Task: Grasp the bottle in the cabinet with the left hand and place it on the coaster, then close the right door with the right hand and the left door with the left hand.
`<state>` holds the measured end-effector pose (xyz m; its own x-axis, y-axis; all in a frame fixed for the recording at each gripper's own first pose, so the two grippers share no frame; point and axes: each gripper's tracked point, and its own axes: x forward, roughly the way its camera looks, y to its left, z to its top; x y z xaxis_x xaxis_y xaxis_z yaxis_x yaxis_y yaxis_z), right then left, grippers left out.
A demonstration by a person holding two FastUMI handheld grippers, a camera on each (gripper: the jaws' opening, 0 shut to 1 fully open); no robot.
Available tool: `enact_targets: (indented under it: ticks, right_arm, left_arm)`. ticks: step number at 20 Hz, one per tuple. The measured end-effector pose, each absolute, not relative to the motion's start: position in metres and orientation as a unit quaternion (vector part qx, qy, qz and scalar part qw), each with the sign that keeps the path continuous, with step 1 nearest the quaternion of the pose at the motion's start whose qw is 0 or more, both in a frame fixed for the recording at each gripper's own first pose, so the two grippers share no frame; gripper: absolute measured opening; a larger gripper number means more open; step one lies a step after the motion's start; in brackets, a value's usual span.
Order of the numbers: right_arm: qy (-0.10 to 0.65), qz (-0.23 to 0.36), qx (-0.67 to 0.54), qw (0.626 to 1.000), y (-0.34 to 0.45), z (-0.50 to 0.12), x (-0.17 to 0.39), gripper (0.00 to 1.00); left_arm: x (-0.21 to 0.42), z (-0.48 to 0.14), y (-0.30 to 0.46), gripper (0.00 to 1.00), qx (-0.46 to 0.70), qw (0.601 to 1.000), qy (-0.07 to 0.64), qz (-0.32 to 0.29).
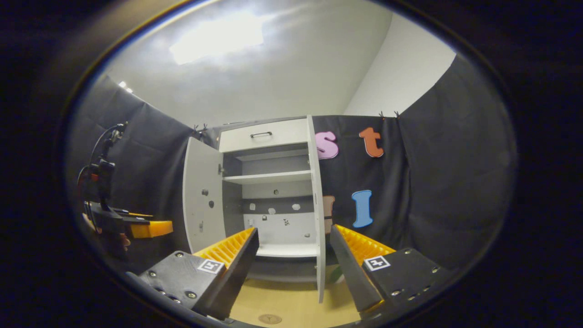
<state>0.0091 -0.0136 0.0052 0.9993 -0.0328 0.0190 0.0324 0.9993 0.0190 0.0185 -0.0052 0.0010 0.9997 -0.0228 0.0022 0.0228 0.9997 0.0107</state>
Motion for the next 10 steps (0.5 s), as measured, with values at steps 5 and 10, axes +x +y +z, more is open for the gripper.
enact_targets:
  ticks: [5, 10]
  right_arm:
    - [0.008, -0.011, 0.000, 1.000, 0.000, -0.013, 0.039, 0.96]
    - [0.014, -0.011, 0.002, 1.000, 0.013, -0.027, 0.081, 0.96]
  left_arm:
    - [0.049, -0.007, 0.000, 0.97, -0.003, 1.000, 0.005, -0.020]
    - [0.098, -0.013, 0.009, 0.98, -0.012, 1.000, 0.000, -0.027]
